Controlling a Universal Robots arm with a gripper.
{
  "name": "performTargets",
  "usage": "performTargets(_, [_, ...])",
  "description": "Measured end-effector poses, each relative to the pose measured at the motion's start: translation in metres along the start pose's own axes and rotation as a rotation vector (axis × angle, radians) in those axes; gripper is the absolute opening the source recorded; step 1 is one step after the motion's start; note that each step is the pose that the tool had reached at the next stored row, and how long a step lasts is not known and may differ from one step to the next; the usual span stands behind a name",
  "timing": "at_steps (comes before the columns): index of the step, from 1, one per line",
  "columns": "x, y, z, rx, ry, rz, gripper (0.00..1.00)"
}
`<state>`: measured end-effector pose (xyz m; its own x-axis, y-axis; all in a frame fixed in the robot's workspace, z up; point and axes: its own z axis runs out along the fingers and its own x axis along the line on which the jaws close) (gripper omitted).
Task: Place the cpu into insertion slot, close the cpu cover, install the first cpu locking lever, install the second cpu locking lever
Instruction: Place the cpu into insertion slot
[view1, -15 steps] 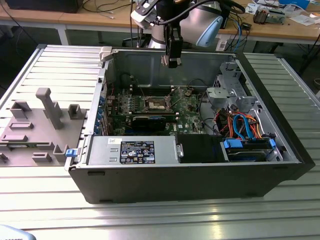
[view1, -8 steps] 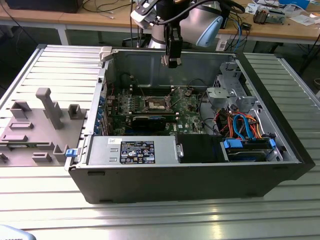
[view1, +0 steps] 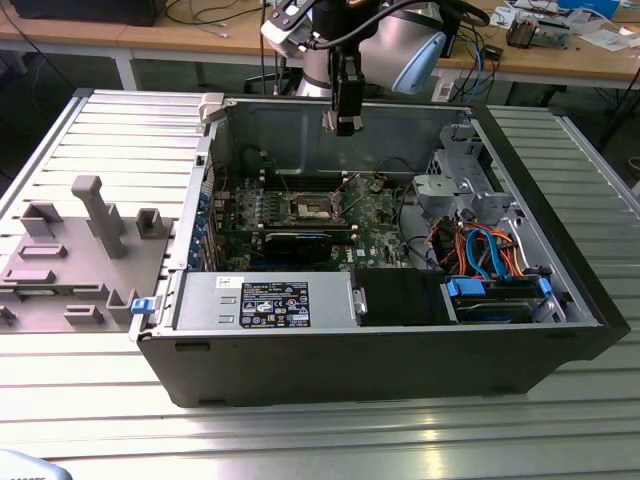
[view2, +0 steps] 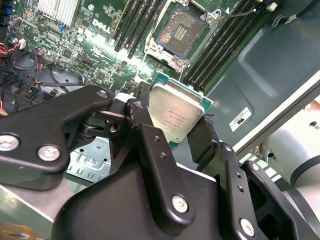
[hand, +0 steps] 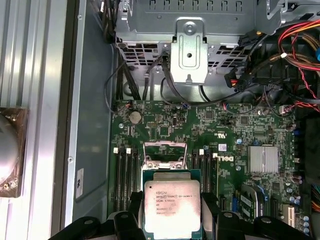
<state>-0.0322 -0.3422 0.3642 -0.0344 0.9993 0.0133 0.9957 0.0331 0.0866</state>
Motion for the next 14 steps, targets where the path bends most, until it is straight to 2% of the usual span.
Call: performTargets(14, [0.0000,0.0000,0.0000,-0.0003,-0.0019,0.022,0.55])
